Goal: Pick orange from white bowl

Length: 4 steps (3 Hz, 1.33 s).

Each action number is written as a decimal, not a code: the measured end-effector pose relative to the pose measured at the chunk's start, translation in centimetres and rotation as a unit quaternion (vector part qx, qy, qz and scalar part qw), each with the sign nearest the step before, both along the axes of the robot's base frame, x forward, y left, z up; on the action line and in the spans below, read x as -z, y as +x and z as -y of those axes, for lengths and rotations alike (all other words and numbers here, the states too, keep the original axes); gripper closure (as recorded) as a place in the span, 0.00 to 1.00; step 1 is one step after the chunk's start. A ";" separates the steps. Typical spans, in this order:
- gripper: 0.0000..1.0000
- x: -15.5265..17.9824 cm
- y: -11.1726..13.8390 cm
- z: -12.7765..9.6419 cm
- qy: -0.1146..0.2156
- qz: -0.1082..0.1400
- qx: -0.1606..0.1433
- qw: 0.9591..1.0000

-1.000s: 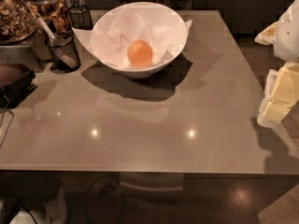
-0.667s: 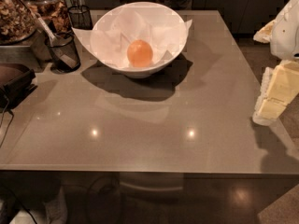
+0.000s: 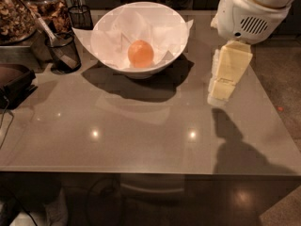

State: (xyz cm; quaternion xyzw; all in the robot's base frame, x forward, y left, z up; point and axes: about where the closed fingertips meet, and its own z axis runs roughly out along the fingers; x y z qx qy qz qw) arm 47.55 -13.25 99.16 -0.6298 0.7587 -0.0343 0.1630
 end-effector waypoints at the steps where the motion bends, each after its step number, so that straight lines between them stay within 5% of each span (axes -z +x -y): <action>1: 0.00 0.0 0.0 0.0 0.000 0.000 0.000 1.000; 3: 0.00 0.6 6.6 -4.0 0.057 -0.034 0.032 0.997; 4: 0.00 1.4 8.6 -6.5 0.057 -0.057 0.008 0.997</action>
Offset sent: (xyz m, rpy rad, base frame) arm 0.0747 0.0445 -0.0073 0.2233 0.0978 -0.0773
